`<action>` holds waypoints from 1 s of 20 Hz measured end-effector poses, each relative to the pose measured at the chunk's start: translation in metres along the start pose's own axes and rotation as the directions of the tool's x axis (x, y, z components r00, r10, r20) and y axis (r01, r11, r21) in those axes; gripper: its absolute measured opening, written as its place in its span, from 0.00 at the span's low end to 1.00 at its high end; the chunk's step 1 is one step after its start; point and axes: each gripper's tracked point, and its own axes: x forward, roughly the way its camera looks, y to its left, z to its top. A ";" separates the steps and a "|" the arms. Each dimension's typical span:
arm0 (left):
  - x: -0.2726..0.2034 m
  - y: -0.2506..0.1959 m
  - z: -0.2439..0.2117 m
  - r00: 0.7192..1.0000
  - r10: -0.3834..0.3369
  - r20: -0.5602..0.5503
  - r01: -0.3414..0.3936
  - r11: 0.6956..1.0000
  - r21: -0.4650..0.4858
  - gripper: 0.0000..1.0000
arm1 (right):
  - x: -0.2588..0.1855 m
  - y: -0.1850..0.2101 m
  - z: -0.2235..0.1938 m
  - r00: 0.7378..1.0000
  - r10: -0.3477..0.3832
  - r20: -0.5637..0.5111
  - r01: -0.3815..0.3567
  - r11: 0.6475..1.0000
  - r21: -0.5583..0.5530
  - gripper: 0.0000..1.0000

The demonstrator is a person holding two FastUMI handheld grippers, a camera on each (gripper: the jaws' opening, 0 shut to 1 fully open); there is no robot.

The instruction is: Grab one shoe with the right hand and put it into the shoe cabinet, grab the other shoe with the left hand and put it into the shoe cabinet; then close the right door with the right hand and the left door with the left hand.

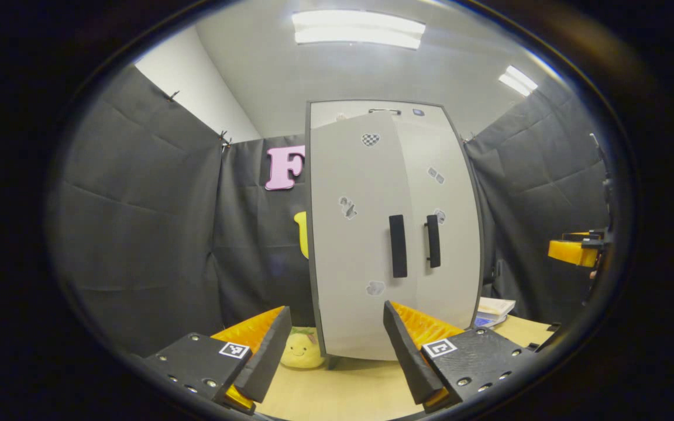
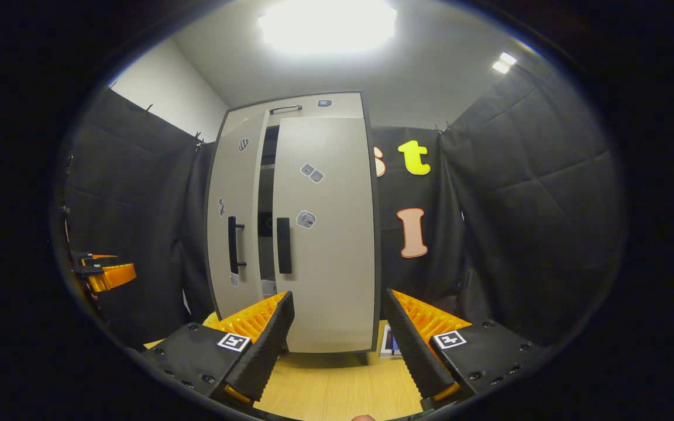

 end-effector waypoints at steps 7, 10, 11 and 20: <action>0.007 -0.003 -0.002 1.000 -0.002 -0.011 0.002 1.000 -0.005 0.91 | 0.001 0.000 0.001 1.000 -0.010 -0.002 0.010 1.000 -0.005 0.97; 0.006 -0.003 -0.002 1.000 0.000 -0.009 0.000 1.000 -0.003 0.91 | 0.001 0.000 0.002 1.000 -0.013 -0.002 0.013 1.000 -0.003 0.92; 0.006 -0.003 -0.003 1.000 0.002 -0.011 -0.002 1.000 0.000 0.91 | 0.001 0.001 0.003 1.000 -0.013 -0.001 0.013 1.000 0.000 0.97; 0.003 -0.004 0.002 1.000 0.016 -0.001 -0.016 1.000 0.012 0.91 | 0.004 -0.002 0.004 1.000 -0.015 0.002 0.015 1.000 -0.005 0.97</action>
